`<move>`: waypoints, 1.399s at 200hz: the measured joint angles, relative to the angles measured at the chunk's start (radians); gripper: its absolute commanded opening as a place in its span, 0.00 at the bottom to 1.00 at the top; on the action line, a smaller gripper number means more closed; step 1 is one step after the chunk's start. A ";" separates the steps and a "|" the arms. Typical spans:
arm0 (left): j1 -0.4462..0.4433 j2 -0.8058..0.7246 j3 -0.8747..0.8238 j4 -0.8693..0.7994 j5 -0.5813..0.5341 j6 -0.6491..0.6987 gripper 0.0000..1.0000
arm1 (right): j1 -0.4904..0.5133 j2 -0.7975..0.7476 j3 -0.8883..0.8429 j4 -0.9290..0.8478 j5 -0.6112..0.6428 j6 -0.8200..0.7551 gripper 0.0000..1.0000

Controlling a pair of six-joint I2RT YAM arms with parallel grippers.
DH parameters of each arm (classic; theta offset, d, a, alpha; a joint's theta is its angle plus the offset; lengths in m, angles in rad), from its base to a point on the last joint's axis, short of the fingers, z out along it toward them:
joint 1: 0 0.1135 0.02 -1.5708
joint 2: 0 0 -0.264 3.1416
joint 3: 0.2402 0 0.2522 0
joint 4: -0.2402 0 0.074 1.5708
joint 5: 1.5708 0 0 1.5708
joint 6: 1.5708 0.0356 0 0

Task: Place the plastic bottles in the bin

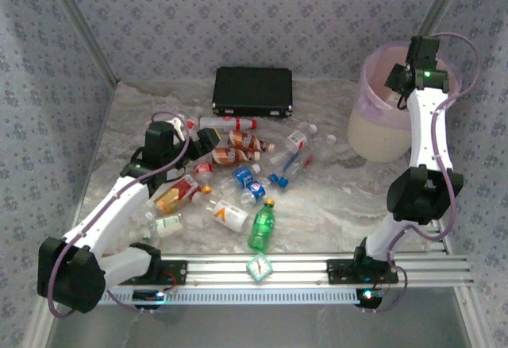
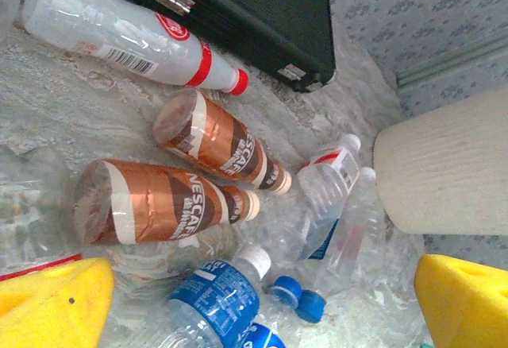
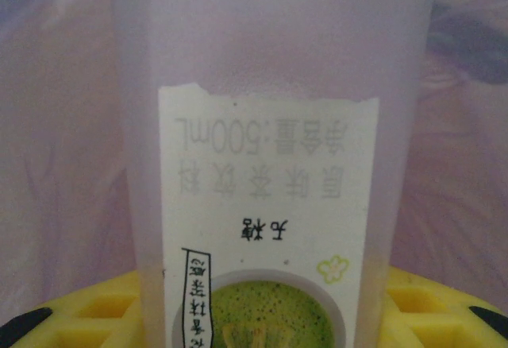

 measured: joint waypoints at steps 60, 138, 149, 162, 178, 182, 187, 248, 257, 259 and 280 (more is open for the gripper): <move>0.050 0.014 0.113 -0.237 -0.047 0.155 0.95 | 0.006 -0.066 -0.136 -0.116 -0.140 0.005 0.40; 0.206 -0.004 0.138 -0.497 -0.254 0.305 0.94 | 0.077 -0.175 -0.253 -0.202 -0.229 0.009 0.43; 0.217 0.015 0.138 -0.491 -0.267 0.320 0.94 | 0.075 -0.167 -0.260 -0.202 -0.229 0.009 0.49; 0.228 0.055 0.138 -0.475 -0.279 0.341 0.94 | 0.074 -0.159 -0.269 -0.201 -0.229 0.008 0.57; 0.244 0.123 0.144 -0.451 -0.288 0.375 0.94 | 0.071 -0.153 -0.275 -0.201 -0.228 0.005 0.70; 0.249 0.145 0.149 -0.446 -0.290 0.384 0.95 | 0.071 -0.153 -0.275 -0.201 -0.229 0.009 0.73; 0.256 0.171 0.156 -0.439 -0.291 0.396 0.95 | 0.071 -0.153 -0.275 -0.203 -0.229 0.011 0.76; 0.299 0.412 0.276 -0.328 -0.274 0.561 0.95 | 0.042 -0.192 -0.255 -0.268 -0.229 -0.015 0.99; 0.299 0.439 0.298 -0.319 -0.261 0.585 0.95 | 0.033 -0.214 -0.242 -0.280 -0.229 -0.015 0.99; 0.299 0.447 0.303 -0.316 -0.257 0.590 0.95 | 0.031 -0.220 -0.239 -0.282 -0.229 -0.015 0.99; 0.298 0.516 0.347 -0.287 -0.219 0.639 0.93 | 0.019 -0.295 -0.202 -0.306 -0.229 -0.015 0.99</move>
